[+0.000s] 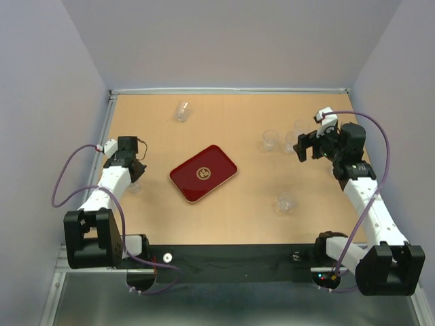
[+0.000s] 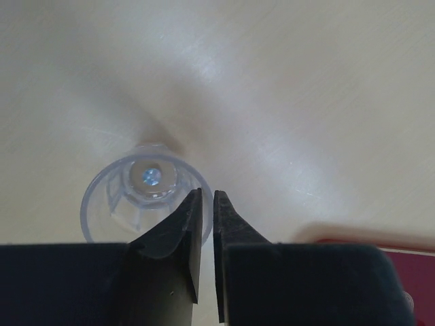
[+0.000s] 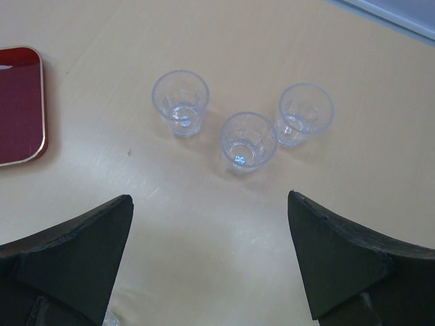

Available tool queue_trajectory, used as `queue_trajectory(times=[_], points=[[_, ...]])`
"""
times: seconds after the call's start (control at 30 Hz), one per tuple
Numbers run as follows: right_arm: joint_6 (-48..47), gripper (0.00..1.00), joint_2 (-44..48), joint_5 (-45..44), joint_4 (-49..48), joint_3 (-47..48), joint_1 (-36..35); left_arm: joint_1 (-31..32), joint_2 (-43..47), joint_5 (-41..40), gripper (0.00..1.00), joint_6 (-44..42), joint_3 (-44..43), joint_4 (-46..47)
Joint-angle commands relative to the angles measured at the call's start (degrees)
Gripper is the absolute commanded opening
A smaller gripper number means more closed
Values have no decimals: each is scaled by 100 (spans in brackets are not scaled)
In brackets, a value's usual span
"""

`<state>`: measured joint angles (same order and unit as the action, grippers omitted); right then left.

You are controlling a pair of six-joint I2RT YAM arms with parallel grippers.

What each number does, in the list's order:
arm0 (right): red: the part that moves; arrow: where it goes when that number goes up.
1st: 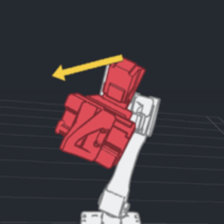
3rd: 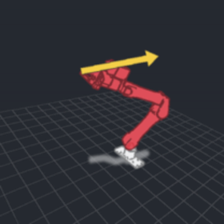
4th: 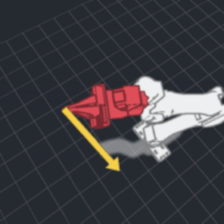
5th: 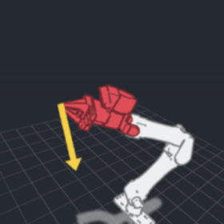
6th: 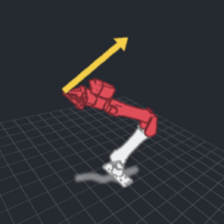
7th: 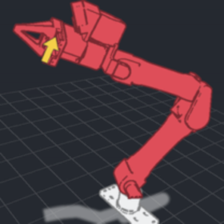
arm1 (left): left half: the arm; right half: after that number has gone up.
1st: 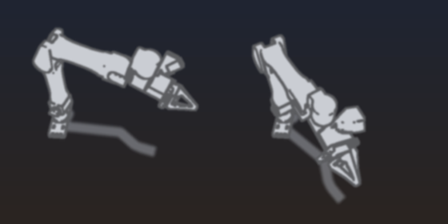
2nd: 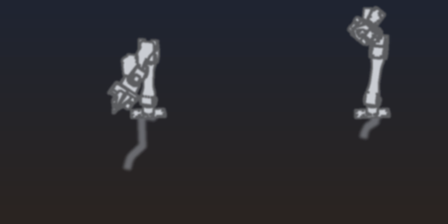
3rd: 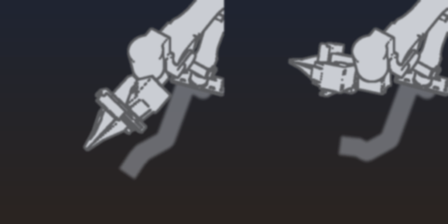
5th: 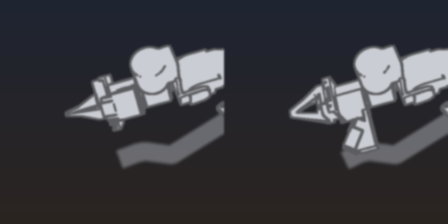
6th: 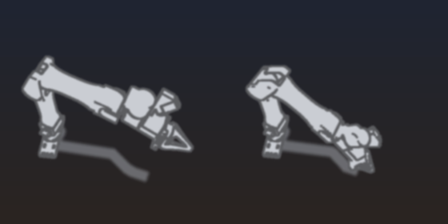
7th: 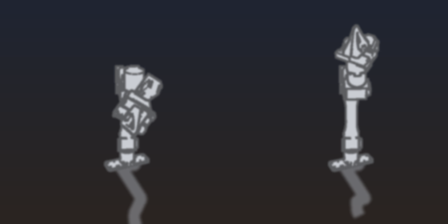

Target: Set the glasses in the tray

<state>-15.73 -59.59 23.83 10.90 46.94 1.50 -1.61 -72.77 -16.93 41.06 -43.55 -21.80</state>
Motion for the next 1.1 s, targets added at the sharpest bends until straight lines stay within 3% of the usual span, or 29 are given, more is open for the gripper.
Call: queue_trajectory(times=[0.0,0.07,0.3,0.6,1.07], points=[[-80,100,159,-107,-114,-18,17,-33,-18,163,13,-177,-162,-17],[-89,100,193,-107,-123,-9,17,-33,-70,364,0,-378,-232,35],[-115,100,238,-169,-114,-18,17,-24,-71,1217,0,-914,-619,62],[-150,100,141,-28,-114,-36,17,143,193,2756,0,-2286,-1015,545],[-247,100,27,-54,-123,-71,17,2085,-711,2097,0,-2989,-2201,634]])
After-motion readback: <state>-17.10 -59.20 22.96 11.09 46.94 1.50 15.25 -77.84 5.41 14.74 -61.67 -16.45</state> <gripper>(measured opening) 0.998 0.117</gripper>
